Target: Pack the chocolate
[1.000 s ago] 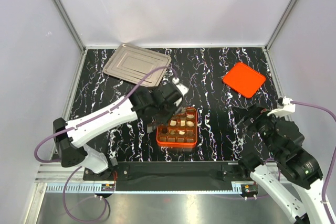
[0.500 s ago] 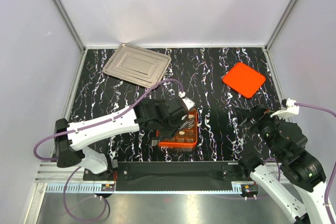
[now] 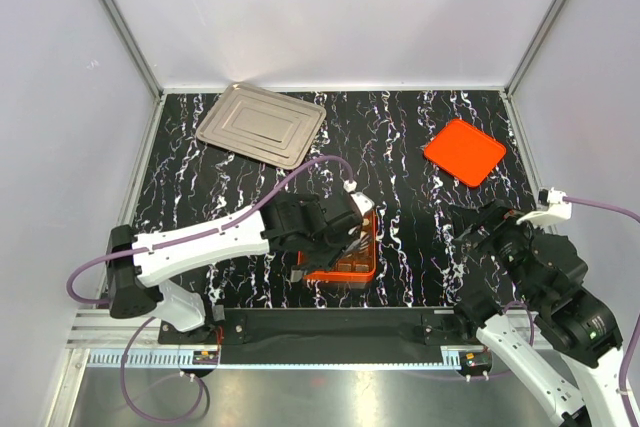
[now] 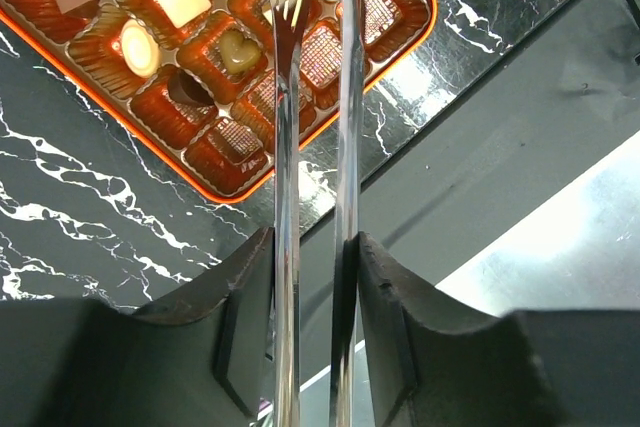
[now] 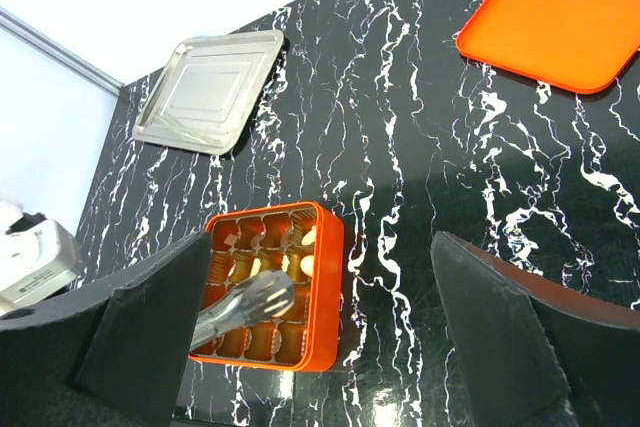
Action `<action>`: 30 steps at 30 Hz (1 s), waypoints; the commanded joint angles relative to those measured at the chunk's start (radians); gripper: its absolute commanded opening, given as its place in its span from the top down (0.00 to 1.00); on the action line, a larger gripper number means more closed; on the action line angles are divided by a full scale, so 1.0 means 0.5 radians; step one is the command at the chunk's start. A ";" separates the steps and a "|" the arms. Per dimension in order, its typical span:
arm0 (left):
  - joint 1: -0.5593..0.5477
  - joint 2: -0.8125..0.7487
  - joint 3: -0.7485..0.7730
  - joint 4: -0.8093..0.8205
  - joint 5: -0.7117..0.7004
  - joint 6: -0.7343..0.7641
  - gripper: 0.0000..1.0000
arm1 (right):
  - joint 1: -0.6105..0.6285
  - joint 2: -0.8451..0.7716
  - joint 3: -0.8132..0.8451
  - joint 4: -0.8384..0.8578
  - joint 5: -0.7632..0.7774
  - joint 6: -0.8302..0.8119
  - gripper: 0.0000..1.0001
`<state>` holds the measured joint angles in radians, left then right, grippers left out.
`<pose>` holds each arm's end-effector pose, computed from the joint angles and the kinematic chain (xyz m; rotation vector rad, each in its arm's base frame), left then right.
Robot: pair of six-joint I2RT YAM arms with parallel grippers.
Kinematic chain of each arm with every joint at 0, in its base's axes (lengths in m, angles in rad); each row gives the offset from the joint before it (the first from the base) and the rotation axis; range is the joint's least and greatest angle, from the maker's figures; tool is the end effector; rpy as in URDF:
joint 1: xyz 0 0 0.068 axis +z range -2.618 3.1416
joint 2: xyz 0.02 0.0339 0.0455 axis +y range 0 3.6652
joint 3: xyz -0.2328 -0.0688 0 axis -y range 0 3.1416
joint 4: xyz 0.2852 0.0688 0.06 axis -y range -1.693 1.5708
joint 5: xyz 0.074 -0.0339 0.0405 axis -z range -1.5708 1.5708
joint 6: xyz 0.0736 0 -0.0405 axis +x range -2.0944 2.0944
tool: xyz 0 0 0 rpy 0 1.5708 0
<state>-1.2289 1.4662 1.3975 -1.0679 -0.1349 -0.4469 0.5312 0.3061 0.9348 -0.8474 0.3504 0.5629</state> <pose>0.1254 -0.3228 0.2520 1.0044 2.5434 -0.3247 0.1276 0.0457 0.3689 0.2814 1.7787 0.4744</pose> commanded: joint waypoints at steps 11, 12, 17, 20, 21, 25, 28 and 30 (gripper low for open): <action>-0.015 0.037 0.125 0.032 -0.098 -0.023 0.57 | 0.008 -0.032 0.103 -0.008 0.048 0.019 0.00; -0.015 0.031 0.156 0.010 -0.162 -0.033 0.57 | 0.008 -0.032 0.112 -0.011 0.048 0.016 0.00; -0.003 -0.002 0.453 -0.168 -0.448 -0.066 0.55 | 0.008 -0.017 0.131 -0.005 0.054 0.003 0.00; 0.092 -0.027 0.546 -0.226 -0.558 -0.063 0.55 | 0.008 -0.014 0.140 0.007 0.029 0.009 0.00; 0.162 -0.060 0.546 -0.236 -0.592 -0.051 0.55 | 0.008 -0.011 0.143 0.011 0.014 0.009 0.00; 0.466 -0.195 0.314 -0.220 -0.709 -0.036 0.54 | 0.008 -0.026 0.143 0.017 -0.029 0.012 0.00; 0.757 -0.345 0.020 -0.098 -0.743 0.007 0.54 | 0.008 -0.035 0.140 -0.002 -0.062 0.019 0.00; 0.950 -0.407 -0.107 -0.009 -0.767 0.029 0.54 | 0.008 -0.057 0.137 -0.014 -0.072 0.016 0.01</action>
<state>-0.8490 1.3289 1.4200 -1.1259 -0.4461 -0.4541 0.5312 0.2943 0.9764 -0.8665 0.3351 0.5659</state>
